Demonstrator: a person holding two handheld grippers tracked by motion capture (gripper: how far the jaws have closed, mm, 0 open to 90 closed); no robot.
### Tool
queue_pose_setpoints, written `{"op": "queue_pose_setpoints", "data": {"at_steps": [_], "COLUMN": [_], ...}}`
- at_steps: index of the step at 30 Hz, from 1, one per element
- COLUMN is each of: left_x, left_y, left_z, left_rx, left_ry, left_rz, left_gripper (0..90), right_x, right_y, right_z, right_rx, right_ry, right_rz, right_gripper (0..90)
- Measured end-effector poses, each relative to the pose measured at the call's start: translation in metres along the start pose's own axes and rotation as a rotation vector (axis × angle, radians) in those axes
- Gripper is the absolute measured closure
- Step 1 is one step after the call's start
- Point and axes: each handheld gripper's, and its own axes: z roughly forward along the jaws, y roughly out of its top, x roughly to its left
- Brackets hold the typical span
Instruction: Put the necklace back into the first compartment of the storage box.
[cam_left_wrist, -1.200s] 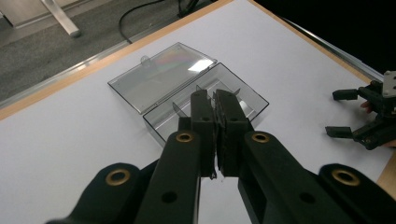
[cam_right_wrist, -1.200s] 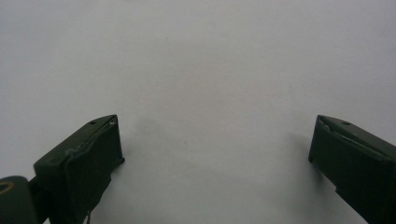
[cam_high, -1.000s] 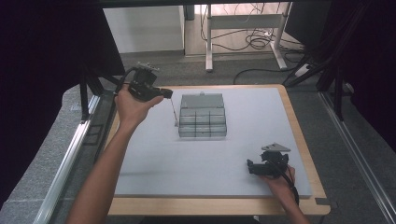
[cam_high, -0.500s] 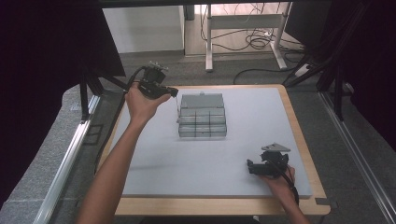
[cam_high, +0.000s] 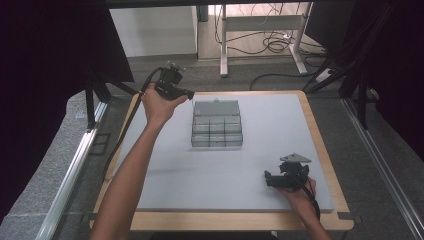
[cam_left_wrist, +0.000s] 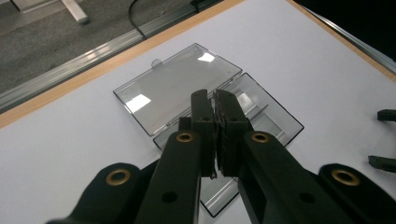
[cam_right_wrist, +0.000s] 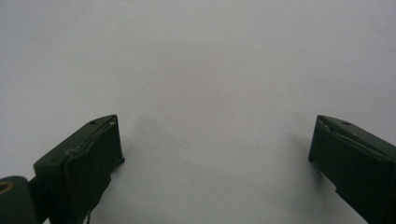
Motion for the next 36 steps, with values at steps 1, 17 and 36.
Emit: {"op": "queue_pose_setpoints", "data": {"at_steps": [1, 17, 36], "left_x": [0.001, 0.006, 0.01], "left_y": [0.0, -0.007, -0.026], "left_z": [0.002, 0.042, 0.084], "left_rx": [0.0, 0.027, 0.064], "left_ry": [0.001, -0.006, -0.007], "left_rz": [-0.003, -0.018, -0.03], "left_gripper": [88.1, 88.1, 88.1], "right_x": [0.0, 0.0, 0.0], "right_y": [0.0, 0.0, 0.0], "right_z": [0.0, 0.0, 0.0], "right_rx": [0.0, 0.0, -0.001], "right_ry": [0.0, 0.0, 0.0], "right_rz": [0.0, 0.0, -0.002], "right_gripper": [2.2, 2.2, 2.2]}}
